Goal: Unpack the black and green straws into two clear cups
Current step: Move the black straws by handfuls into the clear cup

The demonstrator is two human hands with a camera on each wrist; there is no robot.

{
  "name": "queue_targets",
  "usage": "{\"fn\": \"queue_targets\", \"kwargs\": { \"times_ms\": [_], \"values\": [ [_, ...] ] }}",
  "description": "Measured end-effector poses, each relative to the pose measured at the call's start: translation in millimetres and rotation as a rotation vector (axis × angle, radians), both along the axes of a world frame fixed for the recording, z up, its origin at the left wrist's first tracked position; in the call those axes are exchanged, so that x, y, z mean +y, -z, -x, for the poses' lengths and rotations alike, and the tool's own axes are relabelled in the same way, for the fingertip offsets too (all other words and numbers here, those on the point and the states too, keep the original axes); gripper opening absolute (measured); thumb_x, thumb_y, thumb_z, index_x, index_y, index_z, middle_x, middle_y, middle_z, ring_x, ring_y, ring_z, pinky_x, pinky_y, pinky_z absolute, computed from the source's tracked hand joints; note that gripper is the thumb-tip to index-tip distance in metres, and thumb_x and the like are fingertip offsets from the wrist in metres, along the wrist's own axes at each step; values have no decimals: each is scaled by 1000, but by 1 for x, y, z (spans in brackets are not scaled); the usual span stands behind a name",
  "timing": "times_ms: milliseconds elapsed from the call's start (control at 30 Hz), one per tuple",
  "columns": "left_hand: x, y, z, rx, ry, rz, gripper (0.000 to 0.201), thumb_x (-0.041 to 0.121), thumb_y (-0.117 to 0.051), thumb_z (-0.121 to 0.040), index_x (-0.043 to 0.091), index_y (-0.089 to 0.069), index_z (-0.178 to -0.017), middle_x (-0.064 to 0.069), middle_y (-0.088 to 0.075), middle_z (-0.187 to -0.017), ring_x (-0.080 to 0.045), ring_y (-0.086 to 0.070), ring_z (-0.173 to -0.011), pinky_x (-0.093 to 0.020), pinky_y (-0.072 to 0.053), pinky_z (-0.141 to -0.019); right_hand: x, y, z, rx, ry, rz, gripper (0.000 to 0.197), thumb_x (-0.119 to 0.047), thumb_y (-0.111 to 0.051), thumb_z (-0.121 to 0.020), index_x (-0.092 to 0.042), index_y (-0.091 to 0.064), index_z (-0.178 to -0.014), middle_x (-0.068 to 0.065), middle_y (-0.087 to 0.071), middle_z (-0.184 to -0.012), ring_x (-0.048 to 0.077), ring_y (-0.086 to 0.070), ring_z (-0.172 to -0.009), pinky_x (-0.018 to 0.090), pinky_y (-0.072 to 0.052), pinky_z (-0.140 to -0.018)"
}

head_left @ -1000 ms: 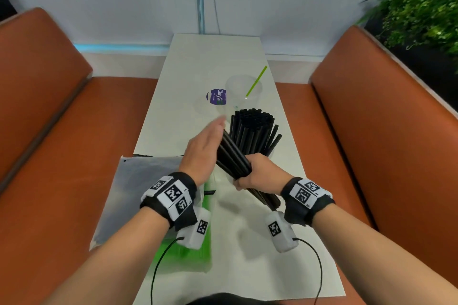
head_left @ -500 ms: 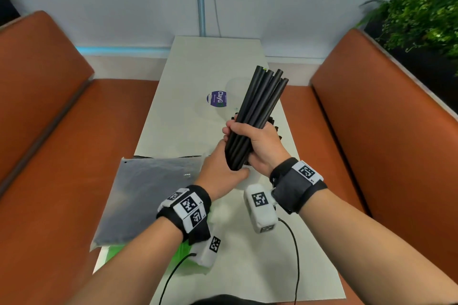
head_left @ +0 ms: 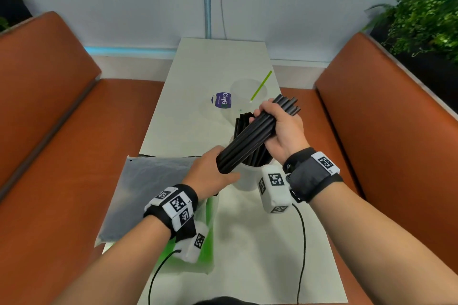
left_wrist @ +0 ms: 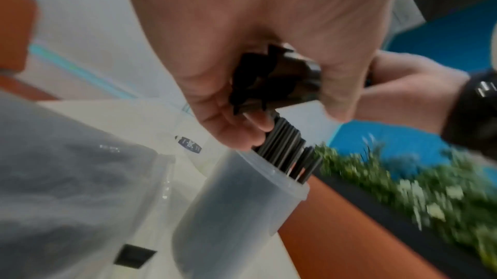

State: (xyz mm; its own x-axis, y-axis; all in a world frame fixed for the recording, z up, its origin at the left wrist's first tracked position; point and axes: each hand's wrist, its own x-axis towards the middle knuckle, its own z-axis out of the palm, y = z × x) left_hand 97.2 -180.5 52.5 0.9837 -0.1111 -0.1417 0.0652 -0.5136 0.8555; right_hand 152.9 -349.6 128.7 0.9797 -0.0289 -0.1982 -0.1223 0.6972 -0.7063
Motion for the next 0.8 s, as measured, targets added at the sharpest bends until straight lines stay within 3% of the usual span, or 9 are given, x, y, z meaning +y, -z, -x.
{"fn": "queue_targets", "kwargs": {
  "times_ms": [67,133,200,300,433,600,733,800],
  "values": [
    [4,-7,0,5,-49,246,50,57,-70,-68,43,-58,-114,6,-67,-105,-6,-64,-96,-26,-52,-86,0,-2,-1,-3,52,-17,9,4,-64,-86,-4,-60,-83,10,-61,-70,22,-63,-67,41,-56,-77],
    [7,-16,-4,38,-157,449,55,64,-55,-81,36,-56,-129,-2,-65,-121,-15,-61,-113,-37,-46,-103,-2,-3,-2,-2,104,-49,10,5,-64,-85,-4,-59,-84,11,-61,-71,23,-63,-68,41,-56,-75],
    [9,-22,-9,106,-293,658,52,60,-38,-98,27,-55,-135,-9,-62,-128,-20,-61,-117,-42,-45,-106,-2,-3,-3,-10,150,-89,13,6,-64,-83,-4,-57,-84,11,-60,-73,24,-62,-69,40,-55,-73],
    [4,-26,-12,165,-441,873,54,56,-31,-102,21,-59,-130,-14,-63,-126,-25,-63,-114,-42,-49,-101,5,-2,0,-31,191,-132,13,7,-64,-83,-4,-56,-82,11,-60,-69,24,-62,-66,37,-54,-67],
    [-3,-26,-18,172,-552,857,51,53,-34,-103,17,-68,-115,-14,-70,-114,-26,-69,-101,-39,-55,-89,13,-4,4,-59,171,-160,14,7,-64,-83,-5,-56,-80,11,-59,-67,24,-61,-64,36,-54,-65],
    [-9,-23,-21,174,-521,796,50,51,-35,-103,17,-72,-106,-16,-73,-106,-30,-70,-100,-47,-54,-94,8,-10,1,-102,125,-140,11,4,-63,-86,-4,-57,-90,11,-59,-73,24,-61,-69,37,-54,-73],
    [-12,-16,-20,195,-410,641,37,42,-34,-105,24,-66,-104,-9,-68,-115,-25,-65,-97,-42,-51,-91,-12,-15,-8,-142,195,-7,11,5,-62,-85,-3,-55,-88,13,-56,-75,25,-59,-70,38,-51,-74],
    [-13,-8,-18,174,-312,455,28,35,-44,-102,25,-64,-118,-5,-63,-128,-24,-61,-110,-42,-48,-100,-25,-16,-13,-155,249,49,14,6,-62,-84,-3,-54,-90,14,-56,-76,26,-59,-70,39,-52,-75]
  ]
}}
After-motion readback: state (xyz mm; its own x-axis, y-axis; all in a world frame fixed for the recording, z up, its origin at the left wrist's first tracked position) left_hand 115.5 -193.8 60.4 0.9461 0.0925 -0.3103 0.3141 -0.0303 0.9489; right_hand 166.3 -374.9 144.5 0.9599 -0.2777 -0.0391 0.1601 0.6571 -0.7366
